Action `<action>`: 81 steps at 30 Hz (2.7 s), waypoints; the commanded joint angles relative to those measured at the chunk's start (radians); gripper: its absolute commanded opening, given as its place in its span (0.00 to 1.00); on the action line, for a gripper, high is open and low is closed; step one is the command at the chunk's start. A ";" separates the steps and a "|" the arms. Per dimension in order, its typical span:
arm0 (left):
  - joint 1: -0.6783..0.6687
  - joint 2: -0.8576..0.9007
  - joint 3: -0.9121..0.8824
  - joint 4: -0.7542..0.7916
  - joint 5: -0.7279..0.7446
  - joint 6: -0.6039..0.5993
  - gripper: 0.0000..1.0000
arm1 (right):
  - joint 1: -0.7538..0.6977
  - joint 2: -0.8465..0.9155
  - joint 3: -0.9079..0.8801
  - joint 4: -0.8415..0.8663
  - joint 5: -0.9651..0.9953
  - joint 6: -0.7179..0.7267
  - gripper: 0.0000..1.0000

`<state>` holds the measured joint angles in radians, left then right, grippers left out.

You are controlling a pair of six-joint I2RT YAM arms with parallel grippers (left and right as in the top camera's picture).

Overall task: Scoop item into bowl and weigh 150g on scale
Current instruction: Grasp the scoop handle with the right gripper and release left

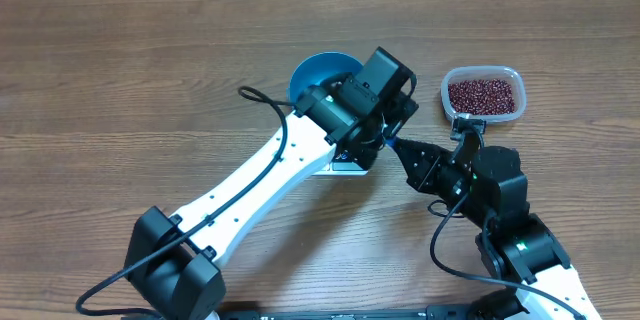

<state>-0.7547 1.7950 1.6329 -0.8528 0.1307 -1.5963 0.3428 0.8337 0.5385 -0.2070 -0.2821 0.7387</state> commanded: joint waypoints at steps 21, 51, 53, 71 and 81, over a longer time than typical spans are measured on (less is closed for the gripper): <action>-0.032 -0.358 0.055 -0.537 -0.525 0.480 0.91 | 0.002 -0.066 0.637 -0.812 0.449 -0.217 0.04; -0.154 -0.149 -0.519 0.209 -0.399 0.805 0.04 | -0.204 -0.026 0.637 -0.865 0.460 -0.356 0.04; -0.147 -0.114 -0.519 0.211 -0.400 0.803 0.04 | -0.204 -0.026 0.637 -0.857 0.459 -0.381 0.04; -0.075 -0.062 -0.519 0.420 -0.415 1.067 0.04 | -0.204 -0.024 0.637 -0.858 0.459 -0.381 0.04; -0.067 -0.022 -0.519 0.416 -0.418 1.112 0.04 | -0.204 -0.024 0.637 -0.858 0.459 -0.381 0.04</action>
<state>-0.8303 1.7329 1.1168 -0.4335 -0.2943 -0.5259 0.1440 0.8135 1.1450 -1.0706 0.1799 0.3653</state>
